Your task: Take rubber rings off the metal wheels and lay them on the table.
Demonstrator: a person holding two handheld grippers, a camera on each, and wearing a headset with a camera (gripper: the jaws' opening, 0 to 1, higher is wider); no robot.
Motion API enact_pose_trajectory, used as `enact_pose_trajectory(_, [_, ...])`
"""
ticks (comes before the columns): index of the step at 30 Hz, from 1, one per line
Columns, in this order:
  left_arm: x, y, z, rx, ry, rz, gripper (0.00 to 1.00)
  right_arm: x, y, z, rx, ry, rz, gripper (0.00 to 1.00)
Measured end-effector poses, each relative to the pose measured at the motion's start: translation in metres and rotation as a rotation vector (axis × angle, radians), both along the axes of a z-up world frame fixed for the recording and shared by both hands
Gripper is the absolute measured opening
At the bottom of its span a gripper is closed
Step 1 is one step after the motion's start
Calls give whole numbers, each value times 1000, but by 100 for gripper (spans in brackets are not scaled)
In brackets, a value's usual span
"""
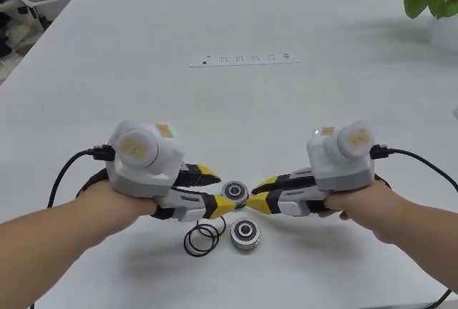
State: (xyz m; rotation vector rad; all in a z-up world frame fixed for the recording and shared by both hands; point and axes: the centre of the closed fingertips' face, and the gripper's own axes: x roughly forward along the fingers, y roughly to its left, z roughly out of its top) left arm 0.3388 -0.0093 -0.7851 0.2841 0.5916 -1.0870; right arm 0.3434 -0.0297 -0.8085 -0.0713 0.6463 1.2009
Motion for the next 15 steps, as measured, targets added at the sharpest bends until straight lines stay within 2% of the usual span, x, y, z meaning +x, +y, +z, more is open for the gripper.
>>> enact_pose_trajectory(4, [2,-3,-2,-2,3,0,27,1,1,0,-1,-12,4,12])
enact_pose_trajectory(12, [5,-8,-7,9,10,-4,22,1,2,0,-3,-29,13,12])
enact_pose_trajectory(15, [6,-9,-7,10,2,-2,18,1,3,0,-6,-38,20,12])
